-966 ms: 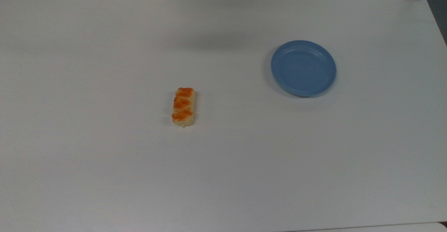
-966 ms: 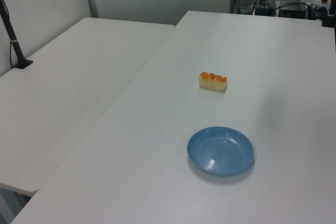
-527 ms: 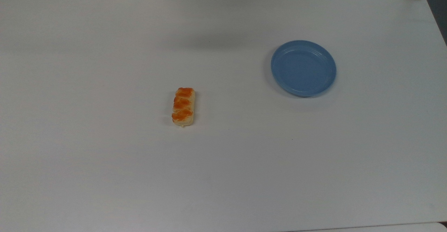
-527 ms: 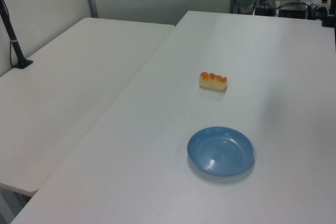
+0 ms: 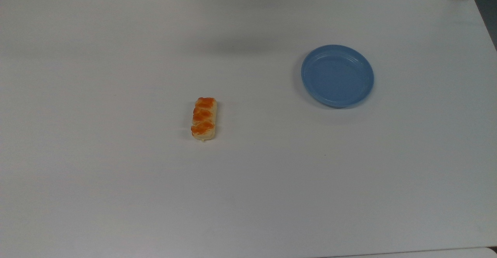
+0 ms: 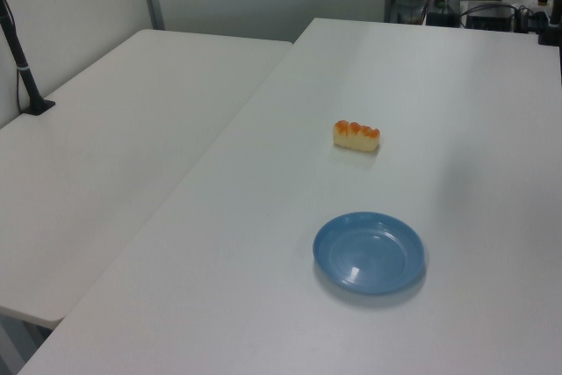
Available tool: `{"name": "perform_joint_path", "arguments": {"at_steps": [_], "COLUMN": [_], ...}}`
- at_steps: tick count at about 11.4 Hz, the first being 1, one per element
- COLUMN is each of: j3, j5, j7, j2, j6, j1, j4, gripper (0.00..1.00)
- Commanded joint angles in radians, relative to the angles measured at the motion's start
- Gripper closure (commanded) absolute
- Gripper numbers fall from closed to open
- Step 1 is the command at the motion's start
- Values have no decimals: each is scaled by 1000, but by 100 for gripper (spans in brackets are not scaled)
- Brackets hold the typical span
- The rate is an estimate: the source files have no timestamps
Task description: Put the bread on a plate
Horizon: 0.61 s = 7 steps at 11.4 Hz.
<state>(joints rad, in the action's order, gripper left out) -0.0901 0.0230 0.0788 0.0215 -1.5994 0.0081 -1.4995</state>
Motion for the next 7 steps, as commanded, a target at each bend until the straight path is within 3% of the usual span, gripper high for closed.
{"name": "perform_joint_path", "arguments": {"at_steps": [1,7], "j3": [-16,-11], "j5": [-3,-3], "j7": [21,15], "j2": [-9,-5], "j6": [19,22], "j1": [16,18], "j4": [-10,-16], "gripper": [0,0]}}
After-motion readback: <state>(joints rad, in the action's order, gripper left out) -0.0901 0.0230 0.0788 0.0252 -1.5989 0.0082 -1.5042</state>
